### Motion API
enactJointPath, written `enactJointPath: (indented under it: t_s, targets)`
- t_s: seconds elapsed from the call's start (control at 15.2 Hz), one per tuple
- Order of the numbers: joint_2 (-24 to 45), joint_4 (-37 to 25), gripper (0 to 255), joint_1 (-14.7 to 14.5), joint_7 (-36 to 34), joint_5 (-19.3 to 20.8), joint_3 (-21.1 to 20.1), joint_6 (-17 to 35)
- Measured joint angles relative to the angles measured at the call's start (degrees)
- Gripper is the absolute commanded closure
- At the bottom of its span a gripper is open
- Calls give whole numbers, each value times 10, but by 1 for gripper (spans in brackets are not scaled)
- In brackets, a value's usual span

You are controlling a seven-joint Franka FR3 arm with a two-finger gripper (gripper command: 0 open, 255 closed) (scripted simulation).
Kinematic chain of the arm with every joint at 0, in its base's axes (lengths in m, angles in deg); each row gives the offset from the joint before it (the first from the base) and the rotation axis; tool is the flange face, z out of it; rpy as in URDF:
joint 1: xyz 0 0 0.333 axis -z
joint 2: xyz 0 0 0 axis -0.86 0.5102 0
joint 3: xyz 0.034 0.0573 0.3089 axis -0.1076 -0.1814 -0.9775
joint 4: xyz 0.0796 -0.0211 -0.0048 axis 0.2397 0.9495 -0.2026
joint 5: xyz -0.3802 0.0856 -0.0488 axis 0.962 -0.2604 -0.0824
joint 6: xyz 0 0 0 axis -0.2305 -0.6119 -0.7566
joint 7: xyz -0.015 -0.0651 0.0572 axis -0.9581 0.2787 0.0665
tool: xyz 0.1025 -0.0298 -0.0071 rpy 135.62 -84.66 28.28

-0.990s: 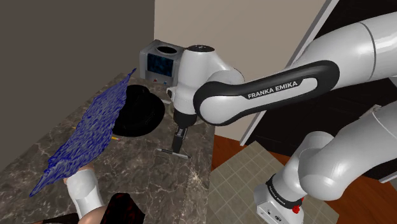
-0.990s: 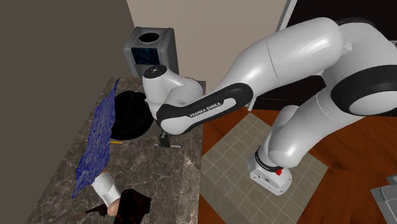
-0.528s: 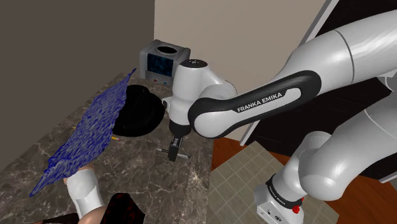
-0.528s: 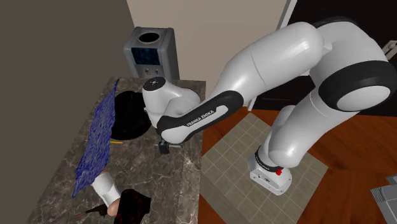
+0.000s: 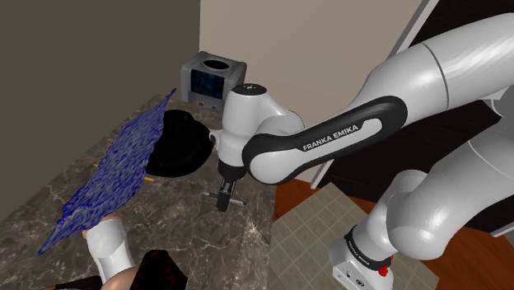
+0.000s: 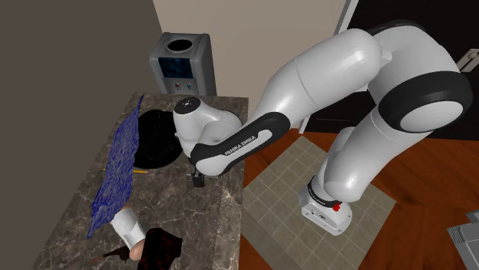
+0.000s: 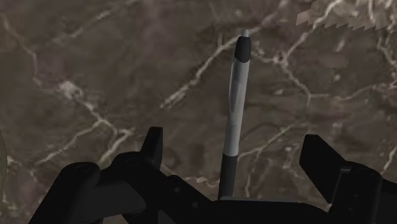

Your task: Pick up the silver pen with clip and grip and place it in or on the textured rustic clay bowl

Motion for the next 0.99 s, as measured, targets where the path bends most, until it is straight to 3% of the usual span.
enactJointPath:
  t_s: [0.07,0.73,0.99]
  targets:
    - [0,0,255,0,0,0,0,0]
    - [-5,2,255,1,2,-1,2,0]
    - [-19,-9,255,-1,2,-5,2,-27]
